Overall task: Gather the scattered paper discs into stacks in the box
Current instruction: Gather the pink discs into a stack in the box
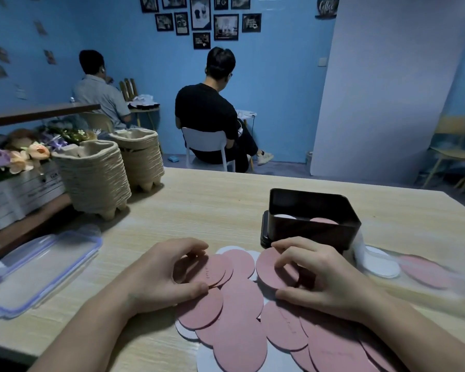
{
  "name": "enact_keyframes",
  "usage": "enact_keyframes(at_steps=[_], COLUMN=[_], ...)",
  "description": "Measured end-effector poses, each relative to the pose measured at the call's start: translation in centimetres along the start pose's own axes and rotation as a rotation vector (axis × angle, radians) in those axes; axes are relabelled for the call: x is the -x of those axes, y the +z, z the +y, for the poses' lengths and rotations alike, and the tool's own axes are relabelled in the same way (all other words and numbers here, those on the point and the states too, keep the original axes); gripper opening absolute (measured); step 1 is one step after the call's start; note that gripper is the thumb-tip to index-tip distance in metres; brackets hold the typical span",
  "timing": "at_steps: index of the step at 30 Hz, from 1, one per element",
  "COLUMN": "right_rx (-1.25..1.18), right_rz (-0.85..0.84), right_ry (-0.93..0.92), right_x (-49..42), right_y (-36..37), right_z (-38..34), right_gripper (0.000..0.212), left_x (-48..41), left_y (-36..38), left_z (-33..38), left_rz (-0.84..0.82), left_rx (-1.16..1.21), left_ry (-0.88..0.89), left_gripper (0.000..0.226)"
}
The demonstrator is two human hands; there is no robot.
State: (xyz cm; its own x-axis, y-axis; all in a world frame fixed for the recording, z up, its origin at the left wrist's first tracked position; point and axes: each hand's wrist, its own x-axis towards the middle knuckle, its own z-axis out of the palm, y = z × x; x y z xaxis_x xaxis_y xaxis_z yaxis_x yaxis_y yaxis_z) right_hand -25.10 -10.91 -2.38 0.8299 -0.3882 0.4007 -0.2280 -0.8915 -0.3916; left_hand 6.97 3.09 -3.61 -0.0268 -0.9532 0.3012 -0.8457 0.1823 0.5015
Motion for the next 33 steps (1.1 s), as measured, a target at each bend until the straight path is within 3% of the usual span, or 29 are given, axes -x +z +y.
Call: enact_keyframes(at_steps=[6, 14, 17, 20, 27, 33], right_rx=[0.006, -0.022, -0.013, -0.006, -0.029, -0.036], right_rz=[0.006, 0.102, 0.115, 0.122, 0.181, 0.227], right_ry=[0.005, -0.015, -0.026, 0.029, 0.049, 0.037], right_x=[0.0, 0.3, 0.4, 0.5, 0.4, 0.3], right_y=[-0.1, -0.8, -1.0, -1.0, -0.9, -1.2], right_z=[0.0, 0.1, 0.4, 0.8, 0.6, 0.2], right_gripper=[0.031, 0.054, 0.047, 0.032, 0.030, 0.029], left_x=[-1.4, -6.3, -7.8, -8.4, -7.6, -6.8], left_y=[0.5, 2.5, 3.1, 3.7, 4.8, 5.1], left_z=[2.4, 6.5, 7.1, 7.1, 6.0, 5.6], left_rz=[0.108, 0.036, 0.039, 0.086, 0.181, 0.246], left_rx=[0.019, -0.006, -0.002, 0.037, 0.179, 0.256], left_ry=[0.153, 0.403, 0.450, 0.479, 0.439, 0.403], left_gripper=[0.057, 0.038, 0.029, 0.029, 0.045, 0.030])
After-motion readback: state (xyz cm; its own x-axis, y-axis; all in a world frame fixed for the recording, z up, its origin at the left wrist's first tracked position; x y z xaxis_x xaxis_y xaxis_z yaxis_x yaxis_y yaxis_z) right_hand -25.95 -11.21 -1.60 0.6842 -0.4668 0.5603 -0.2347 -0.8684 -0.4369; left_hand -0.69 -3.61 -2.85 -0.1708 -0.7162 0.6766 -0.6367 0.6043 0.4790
